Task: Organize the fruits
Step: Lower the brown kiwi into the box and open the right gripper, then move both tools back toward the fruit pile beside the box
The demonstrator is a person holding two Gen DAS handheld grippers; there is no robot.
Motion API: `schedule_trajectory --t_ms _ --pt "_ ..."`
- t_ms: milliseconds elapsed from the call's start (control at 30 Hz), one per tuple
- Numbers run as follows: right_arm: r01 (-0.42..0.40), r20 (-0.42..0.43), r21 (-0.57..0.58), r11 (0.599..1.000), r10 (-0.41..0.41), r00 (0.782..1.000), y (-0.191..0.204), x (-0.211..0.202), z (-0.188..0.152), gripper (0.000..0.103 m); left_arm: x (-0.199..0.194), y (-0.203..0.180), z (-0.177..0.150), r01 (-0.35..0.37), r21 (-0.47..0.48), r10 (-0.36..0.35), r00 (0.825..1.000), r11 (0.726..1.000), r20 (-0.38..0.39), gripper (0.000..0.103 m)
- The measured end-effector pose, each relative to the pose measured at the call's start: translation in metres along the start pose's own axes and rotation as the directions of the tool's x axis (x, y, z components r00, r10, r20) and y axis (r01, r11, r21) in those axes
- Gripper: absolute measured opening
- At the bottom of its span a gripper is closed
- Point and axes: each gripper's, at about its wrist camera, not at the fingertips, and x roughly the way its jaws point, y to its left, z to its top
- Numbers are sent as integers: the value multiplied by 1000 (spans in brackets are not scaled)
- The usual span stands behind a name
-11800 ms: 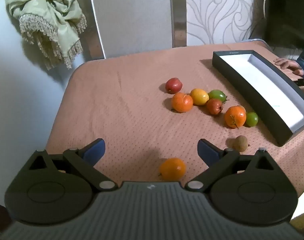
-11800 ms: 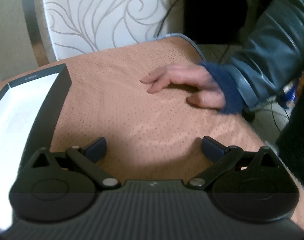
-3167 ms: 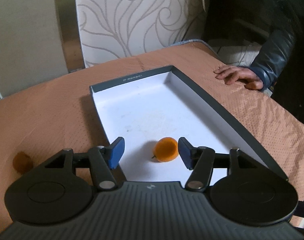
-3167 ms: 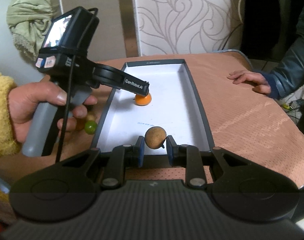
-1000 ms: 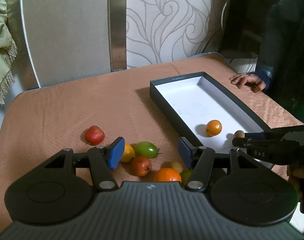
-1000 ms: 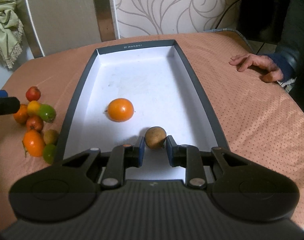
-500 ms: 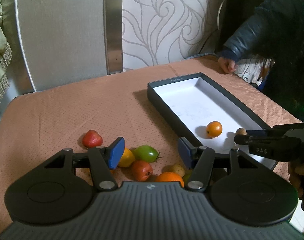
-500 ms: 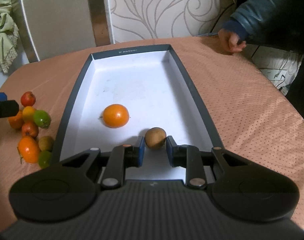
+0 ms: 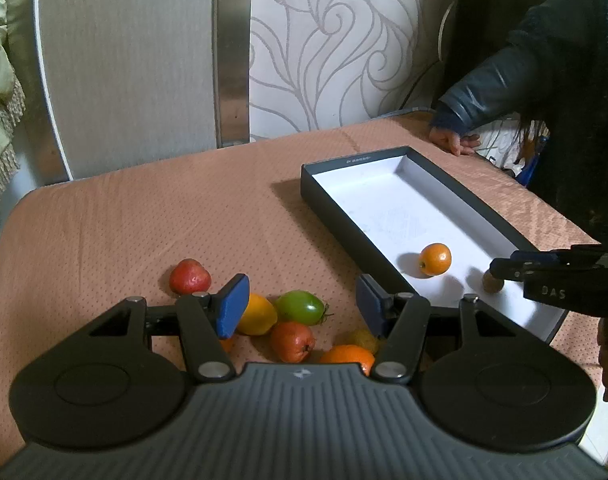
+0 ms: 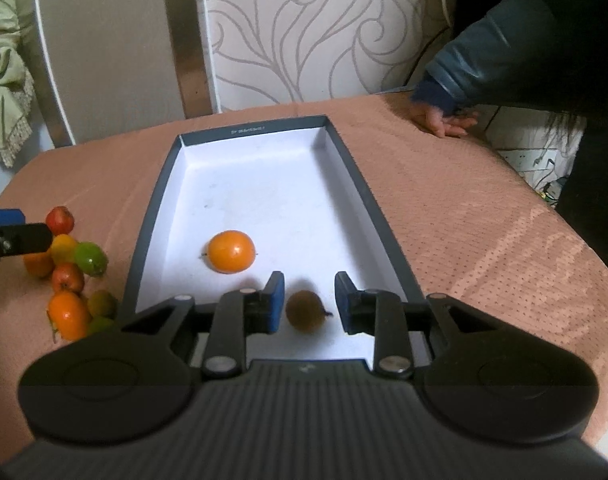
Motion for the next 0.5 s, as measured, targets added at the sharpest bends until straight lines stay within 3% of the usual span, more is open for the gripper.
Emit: schedule_trajectory --t_ms 233,500 --pt "-11 41 3 1000 11 999 5 -20 1 30 0 -2 -1 12 9 -12 1000 1000 -1 65" --pt "-79 89 -32 996 82 993 31 -48 8 30 0 -2 -5 17 15 -16 1000 1000 -9 65"
